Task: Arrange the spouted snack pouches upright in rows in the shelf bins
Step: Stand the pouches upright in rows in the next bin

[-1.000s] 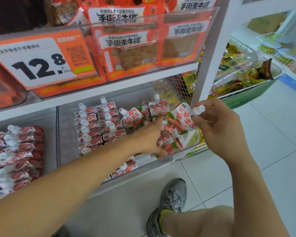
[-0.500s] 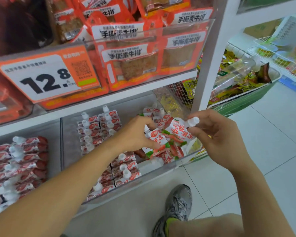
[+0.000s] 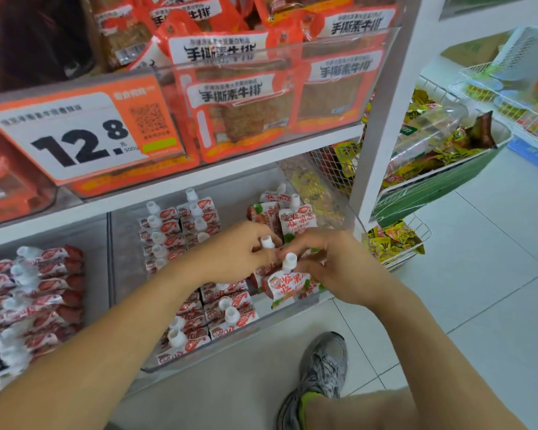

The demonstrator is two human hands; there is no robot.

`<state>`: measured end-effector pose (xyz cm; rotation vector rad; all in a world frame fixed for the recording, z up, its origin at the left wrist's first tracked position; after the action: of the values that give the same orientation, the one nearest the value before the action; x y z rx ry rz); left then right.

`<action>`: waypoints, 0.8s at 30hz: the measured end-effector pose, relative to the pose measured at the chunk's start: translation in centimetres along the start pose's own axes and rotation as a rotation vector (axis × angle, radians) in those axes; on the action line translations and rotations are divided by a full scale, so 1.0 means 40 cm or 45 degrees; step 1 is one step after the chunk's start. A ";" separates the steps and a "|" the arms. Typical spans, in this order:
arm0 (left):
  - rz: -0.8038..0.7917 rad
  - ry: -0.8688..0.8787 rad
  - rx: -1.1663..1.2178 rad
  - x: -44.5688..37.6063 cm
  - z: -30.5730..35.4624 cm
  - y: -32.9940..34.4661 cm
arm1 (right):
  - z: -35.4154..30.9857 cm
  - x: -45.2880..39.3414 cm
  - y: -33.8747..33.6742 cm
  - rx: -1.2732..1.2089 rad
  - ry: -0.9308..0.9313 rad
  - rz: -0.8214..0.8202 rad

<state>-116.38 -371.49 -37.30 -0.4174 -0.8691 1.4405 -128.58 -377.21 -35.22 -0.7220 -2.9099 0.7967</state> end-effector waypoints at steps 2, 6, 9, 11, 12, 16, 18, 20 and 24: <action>-0.071 0.013 -0.045 0.009 -0.007 0.013 | 0.011 0.001 -0.016 -0.018 0.010 0.053; -0.176 0.090 0.026 0.027 0.009 0.029 | 0.017 -0.001 -0.041 -0.068 0.045 0.156; -0.066 0.140 -0.037 0.031 0.018 0.032 | 0.015 -0.011 -0.020 -0.096 0.073 0.117; 0.052 0.142 -0.066 0.030 0.014 0.026 | 0.019 -0.014 -0.006 -0.118 0.096 0.089; 0.085 0.143 -0.067 0.031 0.012 0.024 | 0.022 -0.015 -0.002 -0.126 0.103 0.081; 0.142 0.121 -0.100 0.039 0.002 0.008 | 0.040 -0.003 -0.024 -0.116 0.182 0.092; 0.169 0.089 -0.033 0.051 -0.003 -0.018 | 0.059 0.008 -0.052 0.059 0.233 0.126; 0.256 0.079 0.006 0.070 -0.005 -0.065 | 0.070 0.014 -0.064 0.283 0.267 0.101; 0.447 0.113 -0.038 0.122 0.003 -0.171 | 0.062 -0.015 -0.042 0.504 0.262 -0.072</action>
<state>-112.30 -367.71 -31.01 -0.6769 -0.7720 1.7165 -129.14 -379.91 -36.50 -0.6344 -2.4704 1.1670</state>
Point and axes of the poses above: each hand's wrist, its own x-axis away from the middle knuckle, its own y-axis out of the palm, z = x × y, the point moved 8 cm from there along -x, towards the middle knuckle, and after that the axes turned 5 degrees about -x, right-handed, at the moved point
